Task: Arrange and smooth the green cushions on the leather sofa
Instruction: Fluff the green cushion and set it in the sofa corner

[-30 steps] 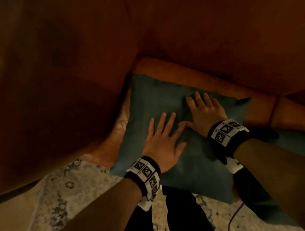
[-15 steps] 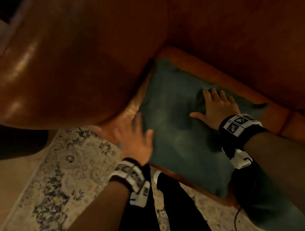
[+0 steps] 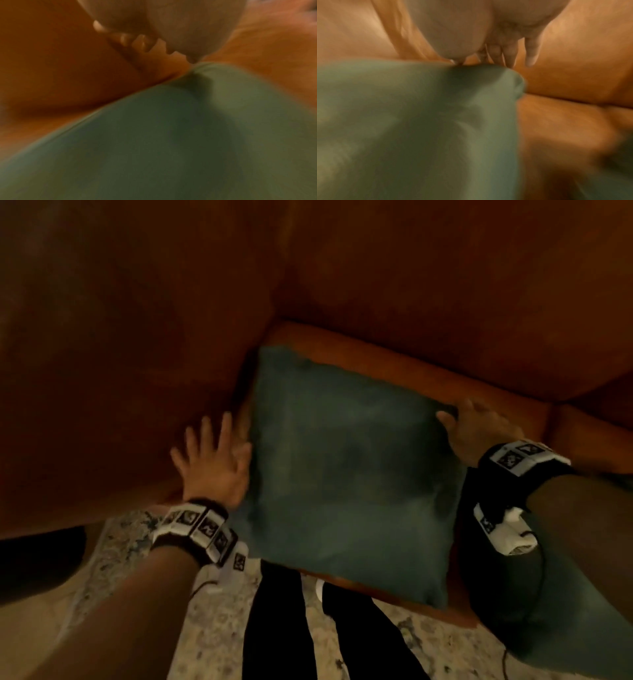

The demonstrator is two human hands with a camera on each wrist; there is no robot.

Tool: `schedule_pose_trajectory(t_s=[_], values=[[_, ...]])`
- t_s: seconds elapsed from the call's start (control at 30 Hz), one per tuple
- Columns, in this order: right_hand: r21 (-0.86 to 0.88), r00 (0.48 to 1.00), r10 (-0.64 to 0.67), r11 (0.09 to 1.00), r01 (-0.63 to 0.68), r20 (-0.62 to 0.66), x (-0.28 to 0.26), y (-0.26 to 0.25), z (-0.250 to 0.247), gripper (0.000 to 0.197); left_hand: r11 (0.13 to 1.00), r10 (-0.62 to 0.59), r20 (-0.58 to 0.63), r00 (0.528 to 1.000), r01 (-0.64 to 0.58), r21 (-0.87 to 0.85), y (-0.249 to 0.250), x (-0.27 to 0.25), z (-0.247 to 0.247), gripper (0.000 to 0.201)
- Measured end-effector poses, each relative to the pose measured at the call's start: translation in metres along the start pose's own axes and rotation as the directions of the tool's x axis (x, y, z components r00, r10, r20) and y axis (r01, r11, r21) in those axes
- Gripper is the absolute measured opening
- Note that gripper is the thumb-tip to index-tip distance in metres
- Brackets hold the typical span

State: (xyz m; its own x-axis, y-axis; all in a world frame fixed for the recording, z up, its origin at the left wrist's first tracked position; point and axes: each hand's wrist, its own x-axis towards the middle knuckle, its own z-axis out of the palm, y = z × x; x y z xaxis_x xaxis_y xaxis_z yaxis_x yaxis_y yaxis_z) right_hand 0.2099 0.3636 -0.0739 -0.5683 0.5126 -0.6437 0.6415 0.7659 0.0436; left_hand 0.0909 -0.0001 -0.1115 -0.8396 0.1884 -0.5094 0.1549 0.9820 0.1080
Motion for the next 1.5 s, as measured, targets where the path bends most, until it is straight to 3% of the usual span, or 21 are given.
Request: schedule_pose_trajectory(t_s=[0.03,0.1,0.17,0.23,0.3,0.4,0.47,0.53,0.6,0.73,0.87,0.93,1.03,1.07,1.1,1.2,1.27,1.3,1.37,1.4,1.5], values=[[0.028,0.997,-0.059,0.998,0.060,-0.039,-0.001,-0.009,0.000,0.059,0.979,0.201,-0.067,0.977,-0.198,0.048,0.029,0.011,-0.011,0.064],[-0.007,0.950,-0.284,0.958,0.286,-0.128,-0.003,-0.043,0.010,0.062,0.828,0.555,-0.047,0.831,-0.546,0.126,0.095,0.028,-0.015,0.063],[-0.148,0.901,-0.424,0.900,0.409,-0.089,-0.004,-0.066,0.027,0.066,0.735,0.651,0.127,0.749,-0.663,0.141,0.136,0.045,-0.004,0.055],[-0.227,0.913,-0.408,0.891,0.393,-0.023,0.006,-0.049,0.029,0.065,0.817,0.500,0.238,0.833,-0.544,0.189,0.132,0.080,0.004,0.053],[-0.228,0.957,-0.290,0.934,0.275,-0.033,0.019,-0.007,0.025,0.063,0.950,0.196,0.261,0.945,-0.249,0.188,0.100,0.107,-0.007,0.054],[-0.207,0.987,-0.163,0.965,0.159,-0.002,0.018,0.039,0.015,0.060,0.989,-0.093,0.227,0.969,0.063,0.135,0.072,0.118,-0.038,0.055],[-0.172,0.962,-0.260,0.955,0.243,-0.085,0.009,0.021,0.015,0.055,0.970,0.115,0.057,0.992,-0.125,0.211,0.094,0.103,-0.041,0.059],[-0.100,0.911,-0.376,0.926,0.364,-0.171,-0.001,-0.021,0.016,0.059,0.829,0.505,0.083,0.859,-0.509,0.232,0.137,0.079,-0.029,0.062],[-0.094,0.886,-0.447,0.894,0.439,-0.119,-0.004,-0.050,0.025,0.067,0.667,0.657,0.237,0.715,-0.699,0.260,0.163,0.068,-0.005,0.059],[-0.177,0.940,-0.330,0.933,0.313,-0.080,0.014,-0.006,0.044,0.068,0.922,0.196,0.304,0.932,-0.280,0.266,0.132,0.113,-0.019,0.053],[-0.170,0.985,-0.173,0.970,0.171,0.001,0.022,0.038,0.033,0.066,0.958,-0.066,0.237,0.969,-0.005,0.287,0.092,0.127,-0.054,0.057],[-0.155,0.969,-0.237,0.962,0.225,-0.066,0.015,0.020,0.025,0.061,0.951,0.131,0.101,0.986,-0.154,0.270,0.108,0.117,-0.051,0.057],[-0.128,0.910,-0.393,0.917,0.378,-0.133,-0.002,-0.027,0.023,0.070,0.744,0.571,0.237,0.786,-0.617,0.257,0.140,0.087,-0.023,0.054],[-0.138,0.903,-0.418,0.904,0.405,-0.093,-0.003,-0.035,0.026,0.073,0.726,0.554,0.303,0.775,-0.628,0.280,0.141,0.083,-0.013,0.055],[-0.152,0.908,-0.416,0.901,0.406,-0.045,-0.002,-0.035,0.029,0.074,0.777,0.452,0.329,0.829,-0.547,0.311,0.134,0.085,-0.010,0.057],[-0.157,0.972,-0.235,0.960,0.231,-0.006,0.015,0.010,0.042,0.072,0.947,0.062,0.213,0.975,-0.125,0.296,0.107,0.092,-0.031,0.068],[-0.099,0.998,-0.066,0.993,0.067,0.021,0.019,0.044,0.038,0.069,0.906,0.232,0.058,0.971,-0.237,0.351,0.107,0.074,-0.040,0.074],[-0.036,1.000,-0.025,0.999,0.025,0.002,0.018,0.052,0.034,0.065,0.845,0.419,0.012,0.908,-0.395,0.361,0.117,0.058,-0.037,0.076],[0.088,0.991,-0.072,0.993,0.083,-0.116,0.005,0.037,0.029,0.062,0.686,0.643,0.123,0.756,-0.639,0.347,0.141,0.019,-0.016,0.080],[0.085,0.964,-0.150,0.982,0.171,-0.218,-0.006,0.018,0.030,0.066,0.648,0.644,0.204,0.737,-0.668,0.366,0.146,0.002,-0.001,0.084],[-0.074,0.875,-0.420,0.907,0.415,-0.243,-0.035,-0.028,0.053,0.075,0.689,0.524,0.249,0.815,-0.577,0.438,0.141,-0.009,0.027,0.087]])
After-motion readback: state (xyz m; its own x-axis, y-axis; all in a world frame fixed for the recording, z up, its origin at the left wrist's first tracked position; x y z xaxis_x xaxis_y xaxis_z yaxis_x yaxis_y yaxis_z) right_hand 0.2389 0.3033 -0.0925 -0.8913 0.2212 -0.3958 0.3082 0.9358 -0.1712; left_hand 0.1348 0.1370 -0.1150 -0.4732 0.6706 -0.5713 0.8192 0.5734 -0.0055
